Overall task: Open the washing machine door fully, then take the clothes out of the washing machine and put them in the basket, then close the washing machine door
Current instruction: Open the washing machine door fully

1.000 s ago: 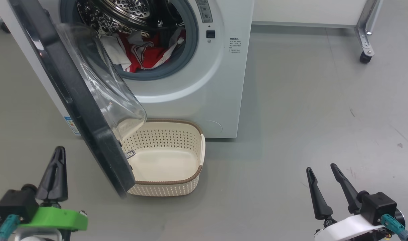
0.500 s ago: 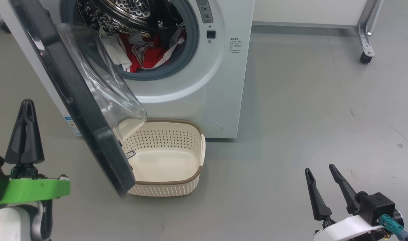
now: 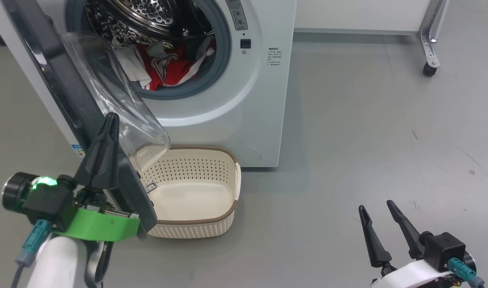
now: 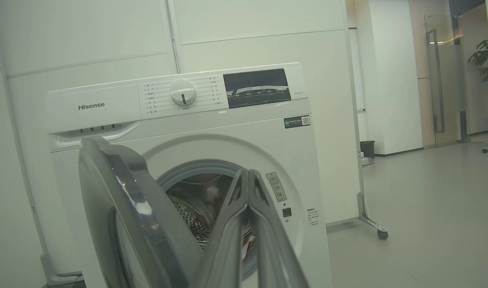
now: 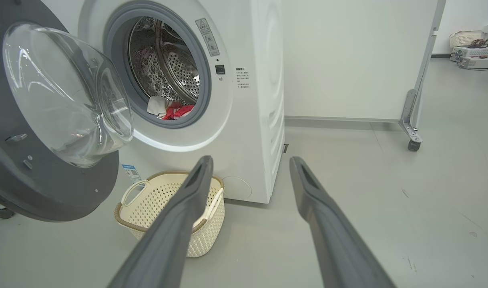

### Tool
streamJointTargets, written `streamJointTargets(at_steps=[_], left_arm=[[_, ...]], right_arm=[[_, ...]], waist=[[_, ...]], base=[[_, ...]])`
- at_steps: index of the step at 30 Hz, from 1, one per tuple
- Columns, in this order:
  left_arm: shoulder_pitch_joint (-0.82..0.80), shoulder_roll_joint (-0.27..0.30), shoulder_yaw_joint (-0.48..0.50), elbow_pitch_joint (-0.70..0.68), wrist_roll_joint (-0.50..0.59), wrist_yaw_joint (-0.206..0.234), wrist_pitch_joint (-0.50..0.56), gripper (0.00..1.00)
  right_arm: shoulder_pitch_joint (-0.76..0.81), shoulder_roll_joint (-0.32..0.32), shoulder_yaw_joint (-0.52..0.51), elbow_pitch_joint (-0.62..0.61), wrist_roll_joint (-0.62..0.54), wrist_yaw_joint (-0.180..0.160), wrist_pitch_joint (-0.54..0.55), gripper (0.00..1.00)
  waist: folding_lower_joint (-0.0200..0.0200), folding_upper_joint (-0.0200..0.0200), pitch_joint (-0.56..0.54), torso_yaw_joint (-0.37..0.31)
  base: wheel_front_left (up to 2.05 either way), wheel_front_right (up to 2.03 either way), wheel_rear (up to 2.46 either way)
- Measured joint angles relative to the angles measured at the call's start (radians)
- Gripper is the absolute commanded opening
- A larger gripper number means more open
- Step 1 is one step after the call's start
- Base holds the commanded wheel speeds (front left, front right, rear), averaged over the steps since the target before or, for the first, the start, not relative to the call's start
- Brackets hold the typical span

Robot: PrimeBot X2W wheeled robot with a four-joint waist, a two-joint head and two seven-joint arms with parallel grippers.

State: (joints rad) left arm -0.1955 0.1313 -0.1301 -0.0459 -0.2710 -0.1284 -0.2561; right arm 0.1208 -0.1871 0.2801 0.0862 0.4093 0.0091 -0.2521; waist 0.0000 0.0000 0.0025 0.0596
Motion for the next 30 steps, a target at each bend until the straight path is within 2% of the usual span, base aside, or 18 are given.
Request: streamJointTargets(at_steps=[8,20,22,30], left_arm=[[0.003,-0.022,-0.100,0.050,-0.002,0.000,0.041,0.00],[0.057,-0.038,-0.098,0.270,-0.047,0.001,0.167,0.00],[0.054,-0.039,-0.080,0.305,-0.047,0.018,0.169,0.00],[0.045,-0.046,-0.065,0.340,-0.067,0.026,0.168,0.00]], right_arm=[[0.000,0.008,-0.010,0.007,0.000,0.005,0.000,1.00],[-0.002,0.026,-0.026,0.021,-0.015,0.021,0.000,1.00],[-0.002,0.030,-0.034,0.024,-0.016,0.025,0.000,1.00],[-0.002,0.039,-0.041,0.028,-0.017,0.034,0.000,1.00]], waist=[[0.0000,0.0000,-0.002,-0.022],[0.0000,0.0000,0.007,-0.064],[0.0000,0.0000,0.008,-0.066],[0.0000,0.0000,0.007,-0.062]], base=[[0.00,0.00,0.00],[0.00,0.00,0.00],[0.00,0.00,0.00],[0.00,0.00,0.00]])
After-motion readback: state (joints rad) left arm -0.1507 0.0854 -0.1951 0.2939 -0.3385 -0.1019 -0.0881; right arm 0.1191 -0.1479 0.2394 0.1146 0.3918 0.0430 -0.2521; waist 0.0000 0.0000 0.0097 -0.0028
